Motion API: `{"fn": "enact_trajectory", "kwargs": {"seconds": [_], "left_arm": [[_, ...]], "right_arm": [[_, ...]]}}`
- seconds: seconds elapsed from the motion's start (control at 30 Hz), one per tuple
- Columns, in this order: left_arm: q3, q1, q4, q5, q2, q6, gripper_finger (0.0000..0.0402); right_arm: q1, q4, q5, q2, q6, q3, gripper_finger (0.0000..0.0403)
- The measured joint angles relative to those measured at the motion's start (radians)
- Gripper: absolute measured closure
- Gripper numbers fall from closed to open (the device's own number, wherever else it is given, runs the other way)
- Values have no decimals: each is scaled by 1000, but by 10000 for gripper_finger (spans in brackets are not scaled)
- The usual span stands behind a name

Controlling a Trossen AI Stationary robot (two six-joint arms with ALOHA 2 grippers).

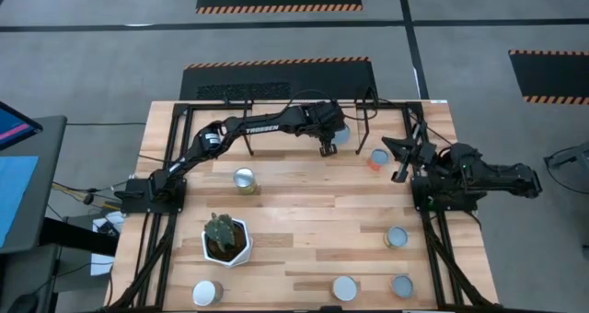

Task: Pick and place cans onto a shelf
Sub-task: Put the canned tuna on the shelf, then put the canned pears on the shelf

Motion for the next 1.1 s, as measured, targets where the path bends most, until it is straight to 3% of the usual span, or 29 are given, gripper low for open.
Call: {"fn": "enact_trajectory", "kwargs": {"seconds": [0.1,0.33,0.5,0.8,1.1], "left_arm": [[0,-13,12,15,0,-9,401],[0,-47,-65,-132,-40,20,401],[1,-73,-336,-321,-107,-29,401],[-2,-89,-905,-421,-240,-330,401],[-191,-99,-884,-462,-593,-458,401]], "right_arm": [[24,6,1,0,-13,0,378],[56,8,2,0,-48,0,378],[60,8,35,0,-53,0,378],[60,-25,71,0,-52,0,378],[57,-49,115,0,-53,0,378]]}}
